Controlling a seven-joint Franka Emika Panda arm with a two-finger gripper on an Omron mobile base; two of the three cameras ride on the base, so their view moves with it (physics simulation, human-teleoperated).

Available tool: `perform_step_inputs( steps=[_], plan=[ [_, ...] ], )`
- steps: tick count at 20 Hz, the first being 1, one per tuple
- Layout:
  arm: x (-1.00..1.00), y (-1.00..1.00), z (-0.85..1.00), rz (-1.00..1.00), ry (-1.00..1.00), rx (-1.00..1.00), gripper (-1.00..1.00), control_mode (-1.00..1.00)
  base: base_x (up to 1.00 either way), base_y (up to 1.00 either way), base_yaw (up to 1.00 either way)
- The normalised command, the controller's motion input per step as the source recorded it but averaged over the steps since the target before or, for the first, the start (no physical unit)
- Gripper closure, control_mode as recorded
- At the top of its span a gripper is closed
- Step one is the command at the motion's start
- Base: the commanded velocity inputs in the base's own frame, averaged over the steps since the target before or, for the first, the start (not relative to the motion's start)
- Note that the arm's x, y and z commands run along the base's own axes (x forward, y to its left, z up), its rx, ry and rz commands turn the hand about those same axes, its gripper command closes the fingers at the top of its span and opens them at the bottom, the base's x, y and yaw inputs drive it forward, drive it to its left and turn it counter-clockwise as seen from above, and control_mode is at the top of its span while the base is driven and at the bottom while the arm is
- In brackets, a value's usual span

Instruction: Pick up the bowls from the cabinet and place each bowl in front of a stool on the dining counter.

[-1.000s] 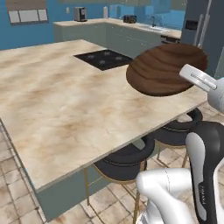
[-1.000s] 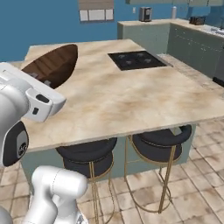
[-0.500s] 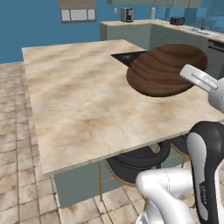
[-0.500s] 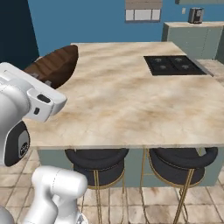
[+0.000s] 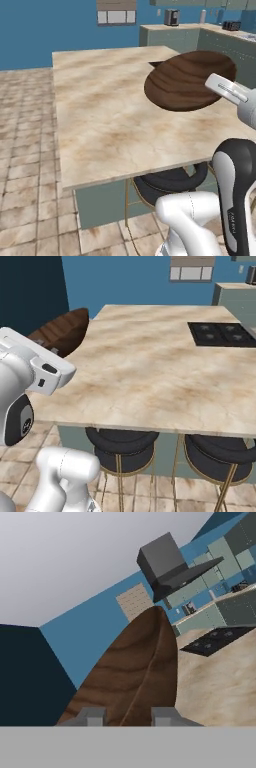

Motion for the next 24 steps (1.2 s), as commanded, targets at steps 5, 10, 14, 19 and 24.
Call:
perform_step_inputs(
  steps=[5, 10, 14, 19, 24],
  plan=[
    [0.0, 0.0, 0.0, 0.0, 0.0, 0.0, 1.0, 1.0, 0.15, -0.03, 0.13],
    [0.0, 0.0, 0.0, 0.0, 0.0, 0.0, 1.0, 1.0, 0.01, -0.42, 0.07],
    [0.02, -0.14, -0.01, 0.0, 0.05, 0.0, 1.0, -1.0, 0.03, -0.11, 0.02],
    [0.0, -0.57, -0.12, 0.0, 0.15, 0.0, 1.0, -1.0, 0.0, 0.0, 0.0],
    [0.1, -0.31, -0.2, 0.01, 0.21, 0.0, 1.0, -1.0, 0.0, 0.0, 0.0]
  ],
)
